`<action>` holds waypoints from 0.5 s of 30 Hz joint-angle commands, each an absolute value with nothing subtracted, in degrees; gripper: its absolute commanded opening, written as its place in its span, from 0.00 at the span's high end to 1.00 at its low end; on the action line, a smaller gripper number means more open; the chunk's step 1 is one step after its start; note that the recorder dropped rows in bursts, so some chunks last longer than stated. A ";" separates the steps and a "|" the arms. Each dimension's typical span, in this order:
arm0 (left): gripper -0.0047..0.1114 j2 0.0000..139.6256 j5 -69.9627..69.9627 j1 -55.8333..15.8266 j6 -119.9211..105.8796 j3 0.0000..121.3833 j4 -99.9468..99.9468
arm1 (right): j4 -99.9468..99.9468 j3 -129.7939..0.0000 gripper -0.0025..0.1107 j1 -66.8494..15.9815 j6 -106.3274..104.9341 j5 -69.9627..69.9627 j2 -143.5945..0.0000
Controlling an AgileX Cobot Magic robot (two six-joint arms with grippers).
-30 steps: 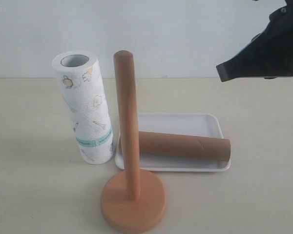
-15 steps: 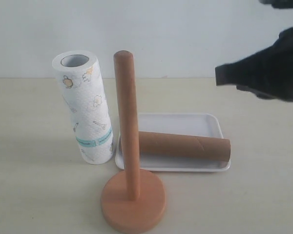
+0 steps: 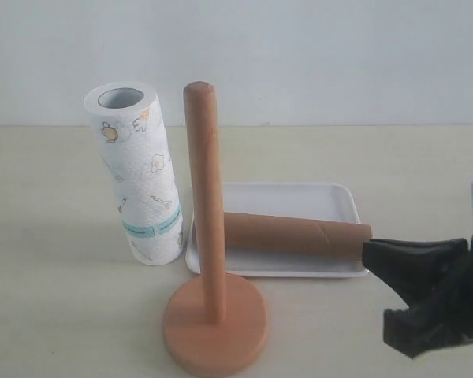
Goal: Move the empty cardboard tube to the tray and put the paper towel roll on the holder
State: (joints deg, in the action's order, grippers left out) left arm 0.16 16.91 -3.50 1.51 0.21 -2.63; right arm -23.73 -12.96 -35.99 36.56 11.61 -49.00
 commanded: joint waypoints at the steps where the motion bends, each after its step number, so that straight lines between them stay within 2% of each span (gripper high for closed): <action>1: 0.92 0.00 16.92 -3.60 1.35 0.00 -2.57 | -24.35 -7.71 0.98 -35.78 31.26 15.10 -40.58; 8: 0.92 0.00 16.92 -3.60 1.35 0.00 -2.57 | -24.35 -0.17 0.98 -28.76 29.83 15.22 -25.56; 15: 0.92 0.00 16.92 -3.60 1.35 0.00 -2.57 | -24.12 0.00 0.98 -22.54 30.97 9.75 -12.98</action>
